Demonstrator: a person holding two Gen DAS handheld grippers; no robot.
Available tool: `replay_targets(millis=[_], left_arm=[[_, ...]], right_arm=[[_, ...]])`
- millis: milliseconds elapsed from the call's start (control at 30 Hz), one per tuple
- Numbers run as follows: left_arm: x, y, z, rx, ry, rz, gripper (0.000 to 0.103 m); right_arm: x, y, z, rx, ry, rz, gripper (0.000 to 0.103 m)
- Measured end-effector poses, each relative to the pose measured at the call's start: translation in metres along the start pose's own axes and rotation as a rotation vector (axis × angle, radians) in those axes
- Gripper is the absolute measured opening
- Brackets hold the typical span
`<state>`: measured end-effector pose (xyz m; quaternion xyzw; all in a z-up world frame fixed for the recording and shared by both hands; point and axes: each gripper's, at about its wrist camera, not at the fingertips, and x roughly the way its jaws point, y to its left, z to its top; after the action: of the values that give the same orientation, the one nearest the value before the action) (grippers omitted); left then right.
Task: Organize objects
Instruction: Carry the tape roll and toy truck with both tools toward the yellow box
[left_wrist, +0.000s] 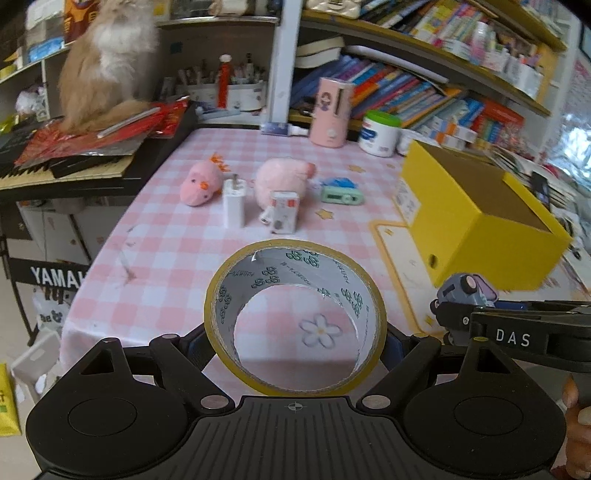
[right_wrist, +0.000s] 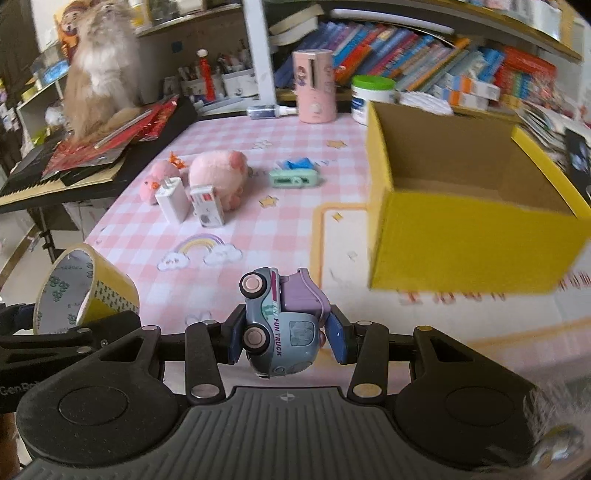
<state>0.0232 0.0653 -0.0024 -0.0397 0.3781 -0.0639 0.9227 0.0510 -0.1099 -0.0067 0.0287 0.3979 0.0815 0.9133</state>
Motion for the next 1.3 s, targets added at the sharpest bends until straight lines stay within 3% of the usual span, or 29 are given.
replay_targets(millis=[433, 900, 1300], left_arm=[[-0.012, -0.045, -0.019, 0.121, 0.011, -0.150, 0.087], [0.000, -0.111, -0.024, 0.278, 0.040, -0.315, 0.087], [0.003, -0.140, -0.014, 0.334, 0.013, -0.341, 0.087]], right_arm=[[-0.050, -0.037, -0.056, 0.134, -0.001, -0.129, 0.042], [-0.087, -0.085, -0.088, 0.272, 0.006, -0.281, 0.042], [-0.092, -0.110, -0.083, 0.298, 0.001, -0.309, 0.042]])
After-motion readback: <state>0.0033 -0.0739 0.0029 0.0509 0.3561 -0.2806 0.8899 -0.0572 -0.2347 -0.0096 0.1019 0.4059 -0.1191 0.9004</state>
